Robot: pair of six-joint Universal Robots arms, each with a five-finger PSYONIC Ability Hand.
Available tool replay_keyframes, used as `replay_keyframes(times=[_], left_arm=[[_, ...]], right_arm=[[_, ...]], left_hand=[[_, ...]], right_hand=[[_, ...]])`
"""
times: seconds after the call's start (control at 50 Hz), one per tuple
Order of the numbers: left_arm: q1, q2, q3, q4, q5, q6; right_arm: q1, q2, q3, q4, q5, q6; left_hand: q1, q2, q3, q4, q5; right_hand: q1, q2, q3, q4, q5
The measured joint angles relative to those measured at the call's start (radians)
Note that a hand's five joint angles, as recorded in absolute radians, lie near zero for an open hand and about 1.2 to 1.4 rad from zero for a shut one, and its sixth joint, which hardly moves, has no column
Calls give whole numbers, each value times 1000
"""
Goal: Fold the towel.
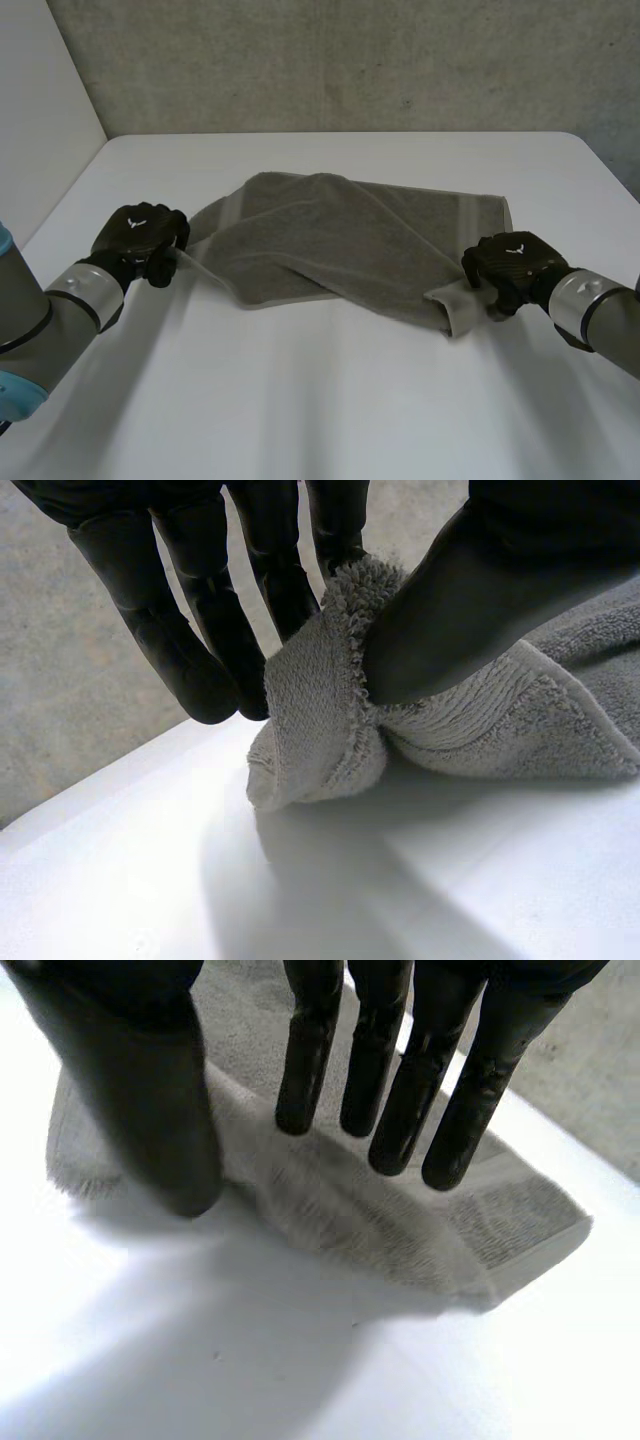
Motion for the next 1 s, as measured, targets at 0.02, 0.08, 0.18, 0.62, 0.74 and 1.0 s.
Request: replay_keyframes(times=[0.02,0.08,0.18,0.62,0.74,1.0], left_arm=[[2,0,0,0,0,-1],[6,-1,0,2,-1,-2],[8,-4,0,8,-1,-2],[9,-5,-1,11,0,-3],[10,-5,-2,11,0,-3],[10,-7,-3,11,1,-3]], right_arm=[[0,-16,21,-19,-1,-15],[1,-52,75,-69,-2,-62],[4,-89,143,-132,-5,-156],[78,-115,259,-251,-37,-406],[130,-115,266,-287,-32,-442],[180,-70,267,-319,43,-622]], left_hand=[[0,0,0,0,0],[0,0,0,0,0],[0,0,0,0,0],[0,0,0,0,0],[0,0,0,0,0],[0,0,0,0,0]], right_hand=[[-45,-45,-49,-48,-56],[-122,-123,-133,-138,-153],[-223,-219,-222,-227,-245],[-259,-255,-265,-271,-291],[-268,-255,-275,-279,-301],[-237,-248,-246,-247,-217]])
